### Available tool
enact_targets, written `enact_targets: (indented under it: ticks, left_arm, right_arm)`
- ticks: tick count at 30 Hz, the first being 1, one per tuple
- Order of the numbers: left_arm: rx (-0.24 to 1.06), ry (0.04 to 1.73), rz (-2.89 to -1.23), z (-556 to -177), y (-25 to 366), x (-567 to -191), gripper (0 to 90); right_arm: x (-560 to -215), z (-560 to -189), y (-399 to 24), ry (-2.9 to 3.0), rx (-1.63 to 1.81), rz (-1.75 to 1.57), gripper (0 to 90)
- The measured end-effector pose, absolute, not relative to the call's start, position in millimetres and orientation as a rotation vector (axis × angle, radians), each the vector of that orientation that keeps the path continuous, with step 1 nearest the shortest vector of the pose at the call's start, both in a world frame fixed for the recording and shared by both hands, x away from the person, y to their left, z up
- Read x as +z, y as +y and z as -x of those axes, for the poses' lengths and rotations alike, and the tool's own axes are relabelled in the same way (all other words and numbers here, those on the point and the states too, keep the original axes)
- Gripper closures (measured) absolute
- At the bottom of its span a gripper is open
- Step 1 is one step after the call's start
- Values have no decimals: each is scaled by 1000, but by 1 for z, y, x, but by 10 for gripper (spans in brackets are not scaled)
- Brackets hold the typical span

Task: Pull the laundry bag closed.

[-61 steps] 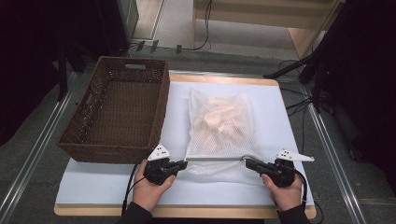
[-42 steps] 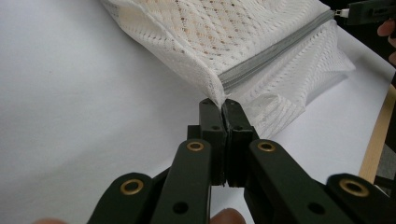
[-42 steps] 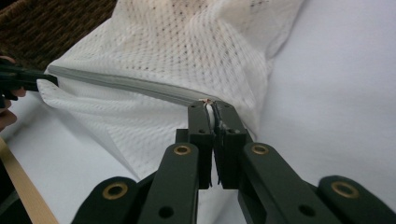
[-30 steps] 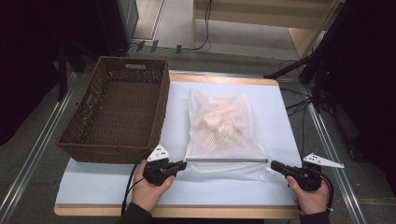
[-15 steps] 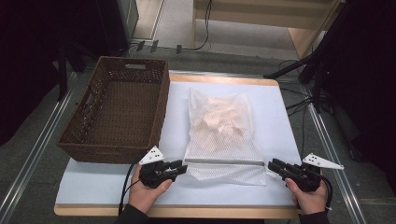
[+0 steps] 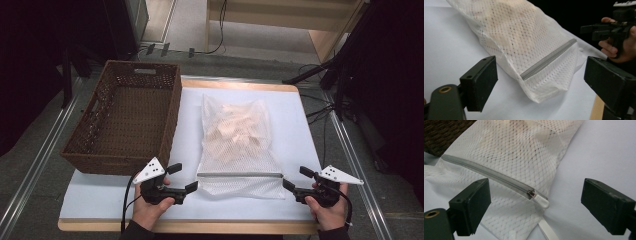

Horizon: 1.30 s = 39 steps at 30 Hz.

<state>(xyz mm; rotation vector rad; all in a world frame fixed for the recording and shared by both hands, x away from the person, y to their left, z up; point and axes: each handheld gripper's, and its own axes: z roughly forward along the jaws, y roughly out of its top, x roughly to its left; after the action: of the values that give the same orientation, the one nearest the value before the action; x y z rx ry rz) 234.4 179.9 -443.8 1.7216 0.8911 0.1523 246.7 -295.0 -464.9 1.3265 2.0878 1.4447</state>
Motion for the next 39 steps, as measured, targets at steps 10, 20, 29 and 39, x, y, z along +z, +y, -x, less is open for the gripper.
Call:
enact_targets:
  ticks: [10,20,29,39]
  left_arm:
    - [184,886,-1672,-224,210,-441,10]
    - [233,871,-1675,-215,224,-442,0]
    - [275,888,-1654,-213,231,-441,0]
    - [310,923,-1622,-205,249,-440,0]
  right_arm:
    - [-465,-247,-304,2052,1457,-1340,34]
    - [-466,-243,-321,2012,1463,-1373,29]
    - [-469,-242,-328,1997,1460,-1394,38]
    - [-472,-242,-338,1967,1484,-1444,46]
